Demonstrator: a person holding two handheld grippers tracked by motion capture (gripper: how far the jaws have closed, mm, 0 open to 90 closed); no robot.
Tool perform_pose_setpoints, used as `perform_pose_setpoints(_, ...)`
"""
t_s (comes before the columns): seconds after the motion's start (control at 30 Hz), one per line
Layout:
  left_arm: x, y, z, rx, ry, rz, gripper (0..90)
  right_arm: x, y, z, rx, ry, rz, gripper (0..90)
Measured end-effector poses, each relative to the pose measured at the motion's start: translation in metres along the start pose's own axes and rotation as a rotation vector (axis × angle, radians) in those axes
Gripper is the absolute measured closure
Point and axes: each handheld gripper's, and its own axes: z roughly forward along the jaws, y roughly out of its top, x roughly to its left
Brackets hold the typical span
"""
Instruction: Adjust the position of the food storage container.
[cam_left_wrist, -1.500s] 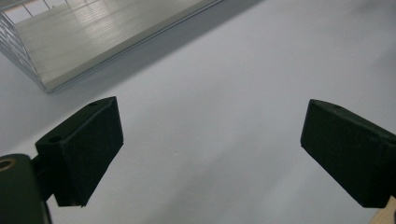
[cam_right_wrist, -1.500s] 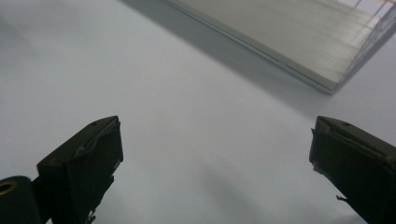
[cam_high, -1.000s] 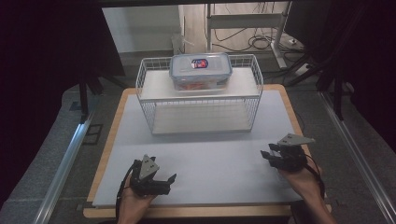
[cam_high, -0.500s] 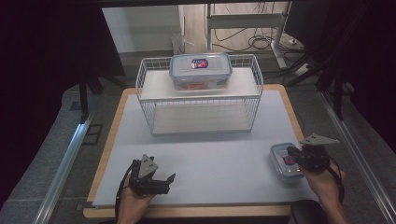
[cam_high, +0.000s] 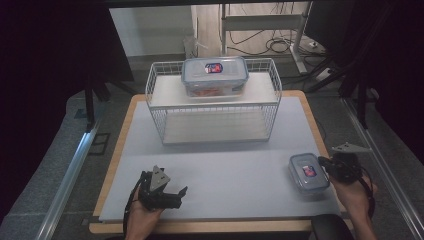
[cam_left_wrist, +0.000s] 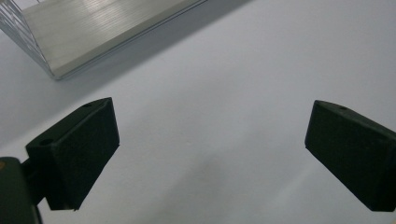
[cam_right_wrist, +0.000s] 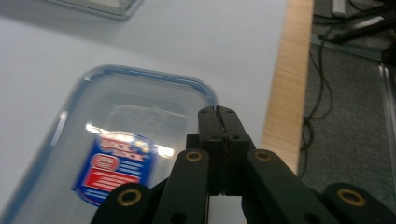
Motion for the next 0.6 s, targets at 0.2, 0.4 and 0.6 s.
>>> perform_pose_setpoints(0.2,0.0,0.0,0.002,0.013,0.0,0.005,2.9,-0.008,-0.007,0.01,0.051,-0.004,0.023,89.8)
perform_pose_setpoints(0.4,0.0,-0.001,0.004,0.02,-0.002,0.002,2.9,-0.005,-0.007,0.012,0.051,0.019,0.037,89.9)
perform_pose_setpoints(0.6,-0.001,-0.001,0.005,0.026,-0.003,0.004,2.9,0.008,-0.003,0.016,0.05,0.06,0.008,89.9)
